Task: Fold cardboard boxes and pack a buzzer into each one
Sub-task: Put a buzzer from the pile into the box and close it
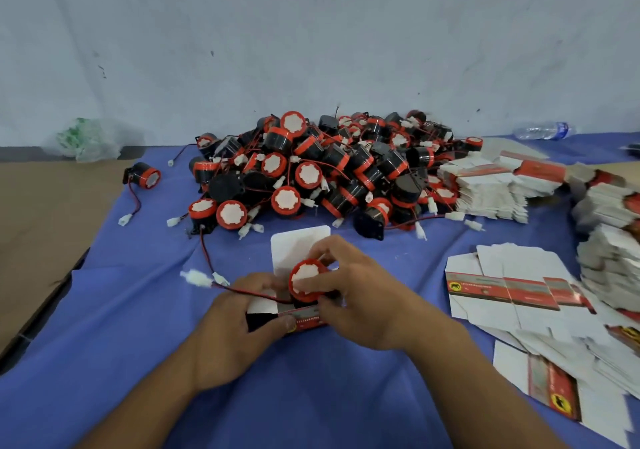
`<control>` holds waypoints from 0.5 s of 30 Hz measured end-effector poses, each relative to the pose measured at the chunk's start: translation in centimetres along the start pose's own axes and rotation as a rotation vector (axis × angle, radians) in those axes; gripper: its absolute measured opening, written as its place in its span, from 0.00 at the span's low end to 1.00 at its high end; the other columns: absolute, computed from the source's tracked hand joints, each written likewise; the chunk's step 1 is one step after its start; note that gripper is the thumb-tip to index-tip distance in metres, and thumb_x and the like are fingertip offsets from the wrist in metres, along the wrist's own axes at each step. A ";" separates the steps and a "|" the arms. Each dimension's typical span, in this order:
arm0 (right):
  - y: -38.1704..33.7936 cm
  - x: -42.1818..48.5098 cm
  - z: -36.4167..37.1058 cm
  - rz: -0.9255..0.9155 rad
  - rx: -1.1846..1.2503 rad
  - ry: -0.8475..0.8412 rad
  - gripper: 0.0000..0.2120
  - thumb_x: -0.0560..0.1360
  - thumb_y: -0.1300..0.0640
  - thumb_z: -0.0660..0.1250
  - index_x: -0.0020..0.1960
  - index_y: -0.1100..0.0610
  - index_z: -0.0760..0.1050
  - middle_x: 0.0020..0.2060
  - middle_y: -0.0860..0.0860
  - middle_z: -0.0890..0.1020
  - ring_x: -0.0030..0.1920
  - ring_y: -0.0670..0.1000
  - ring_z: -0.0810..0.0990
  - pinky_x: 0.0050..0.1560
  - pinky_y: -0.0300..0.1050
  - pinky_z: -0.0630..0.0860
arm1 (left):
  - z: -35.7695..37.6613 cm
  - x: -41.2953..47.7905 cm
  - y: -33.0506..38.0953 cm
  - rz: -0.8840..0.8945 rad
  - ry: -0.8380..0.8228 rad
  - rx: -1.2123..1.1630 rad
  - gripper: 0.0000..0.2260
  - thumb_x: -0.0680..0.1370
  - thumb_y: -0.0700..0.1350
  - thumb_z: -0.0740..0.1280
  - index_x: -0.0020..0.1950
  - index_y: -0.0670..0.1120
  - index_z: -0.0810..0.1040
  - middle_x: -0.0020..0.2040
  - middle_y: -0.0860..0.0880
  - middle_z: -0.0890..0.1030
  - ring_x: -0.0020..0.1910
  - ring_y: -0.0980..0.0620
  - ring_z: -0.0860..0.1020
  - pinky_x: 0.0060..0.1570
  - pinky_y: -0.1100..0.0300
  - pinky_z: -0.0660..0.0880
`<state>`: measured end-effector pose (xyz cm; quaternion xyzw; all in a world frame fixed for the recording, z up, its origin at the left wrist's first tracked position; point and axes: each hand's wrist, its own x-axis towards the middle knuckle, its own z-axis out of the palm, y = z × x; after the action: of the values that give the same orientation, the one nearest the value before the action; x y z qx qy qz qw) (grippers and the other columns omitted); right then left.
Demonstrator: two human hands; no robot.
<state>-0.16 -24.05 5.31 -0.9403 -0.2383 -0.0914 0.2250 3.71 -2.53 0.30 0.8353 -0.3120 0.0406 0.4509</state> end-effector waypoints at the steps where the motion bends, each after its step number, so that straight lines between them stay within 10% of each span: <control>1: -0.2 0.1 0.2 0.017 -0.004 -0.046 0.11 0.79 0.58 0.64 0.56 0.52 0.84 0.60 0.49 0.70 0.54 0.49 0.71 0.52 0.38 0.71 | 0.0 0.1 0.0 0.033 -0.011 -0.001 0.14 0.73 0.55 0.70 0.59 0.59 0.76 0.58 0.63 0.78 0.59 0.61 0.76 0.57 0.71 0.70; 9: -0.9 0.3 0.3 0.071 -0.105 -0.067 0.12 0.80 0.45 0.63 0.51 0.51 0.82 0.54 0.46 0.73 0.55 0.50 0.65 0.60 0.45 0.63 | 0.0 0.2 0.4 0.143 0.013 0.109 0.18 0.83 0.54 0.53 0.50 0.48 0.81 0.53 0.57 0.78 0.58 0.53 0.74 0.61 0.55 0.69; 15: -4.8 1.9 1.0 0.008 0.347 0.112 0.21 0.79 0.51 0.69 0.70 0.54 0.73 0.54 0.46 0.82 0.52 0.43 0.77 0.54 0.32 0.71 | 0.7 0.1 -0.1 0.099 -0.057 0.331 0.07 0.76 0.35 0.68 0.53 0.38 0.81 0.48 0.39 0.83 0.49 0.45 0.79 0.53 0.58 0.74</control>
<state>-0.78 -19.03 6.75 -0.8818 -0.2340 -0.1001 0.3970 3.63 -3.11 -0.17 0.8826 -0.3544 0.0898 0.2954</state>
